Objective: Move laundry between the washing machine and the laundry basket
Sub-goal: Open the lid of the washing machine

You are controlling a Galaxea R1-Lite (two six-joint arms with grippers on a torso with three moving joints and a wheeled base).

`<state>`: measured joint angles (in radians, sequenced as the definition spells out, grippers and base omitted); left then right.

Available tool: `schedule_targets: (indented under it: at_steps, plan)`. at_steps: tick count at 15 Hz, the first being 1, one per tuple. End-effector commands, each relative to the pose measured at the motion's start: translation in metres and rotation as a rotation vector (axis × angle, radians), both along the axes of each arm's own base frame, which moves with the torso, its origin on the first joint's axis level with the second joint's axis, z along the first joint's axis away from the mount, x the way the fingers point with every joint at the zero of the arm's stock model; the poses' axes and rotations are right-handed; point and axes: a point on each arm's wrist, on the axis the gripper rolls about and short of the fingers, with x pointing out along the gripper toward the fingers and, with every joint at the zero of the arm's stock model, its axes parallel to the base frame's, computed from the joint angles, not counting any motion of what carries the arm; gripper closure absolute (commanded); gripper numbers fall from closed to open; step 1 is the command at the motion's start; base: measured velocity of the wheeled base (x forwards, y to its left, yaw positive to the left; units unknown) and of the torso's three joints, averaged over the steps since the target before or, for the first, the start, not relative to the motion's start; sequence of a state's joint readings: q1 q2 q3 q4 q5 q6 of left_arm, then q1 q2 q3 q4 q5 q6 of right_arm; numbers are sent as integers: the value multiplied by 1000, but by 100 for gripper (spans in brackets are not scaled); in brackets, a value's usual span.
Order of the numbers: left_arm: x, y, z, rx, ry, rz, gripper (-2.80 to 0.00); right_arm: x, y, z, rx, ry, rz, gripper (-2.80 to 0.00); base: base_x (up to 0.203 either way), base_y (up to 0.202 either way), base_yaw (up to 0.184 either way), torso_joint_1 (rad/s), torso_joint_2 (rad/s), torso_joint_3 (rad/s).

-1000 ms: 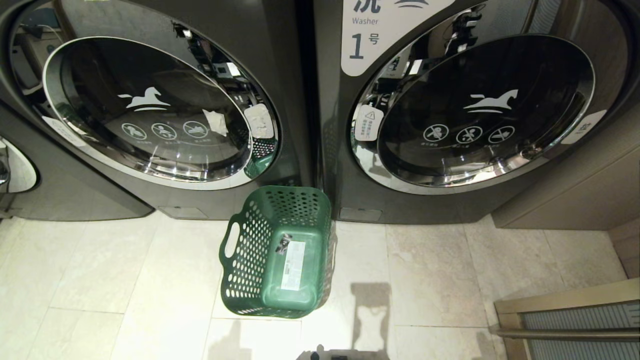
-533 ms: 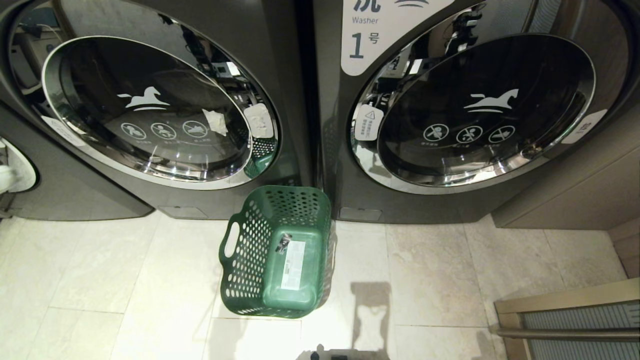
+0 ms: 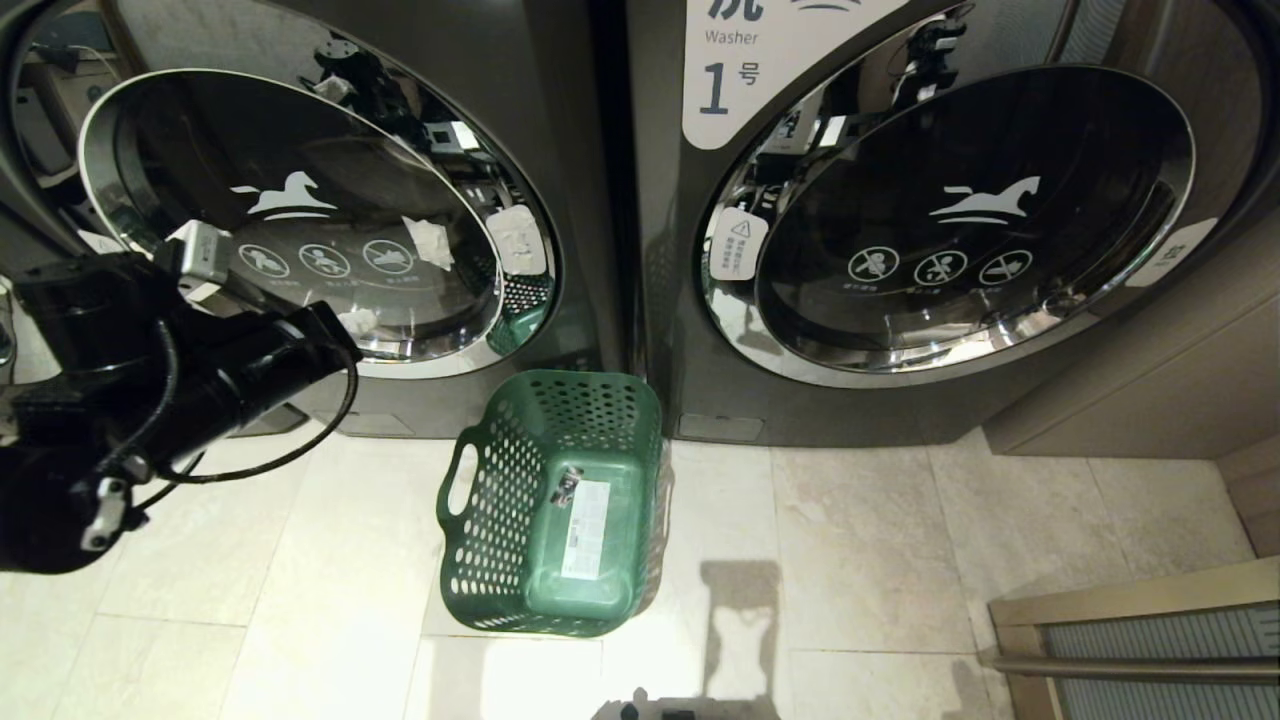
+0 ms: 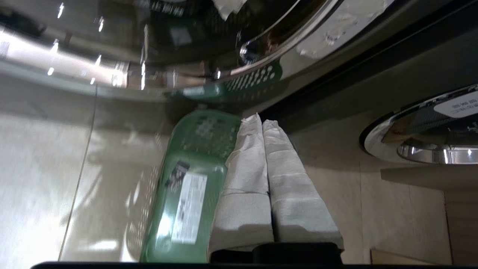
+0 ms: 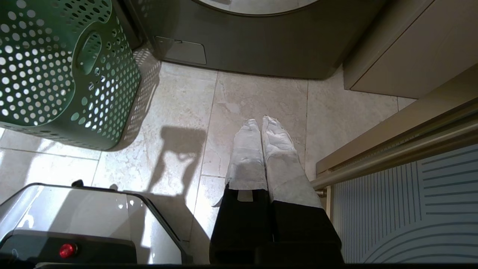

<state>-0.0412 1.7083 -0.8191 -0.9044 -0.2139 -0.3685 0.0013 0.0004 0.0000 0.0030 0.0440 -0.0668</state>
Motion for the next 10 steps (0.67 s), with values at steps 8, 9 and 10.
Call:
schedule_targets:
  at_steps: [8,9,10]
  plan:
    - [25,-5,-19,67,-138,-259,0,0,0,0,-1,1,1,0,0,0,0,0,0,0]
    - [27,-6,-19,71,-147,-311,0,0,0,0,-1,1,1,0,0,0,0,0,0,0]
    - [28,-7,-19,76,-162,-359,0,0,0,0,-1,1,1,0,0,0,0,0,0,0]
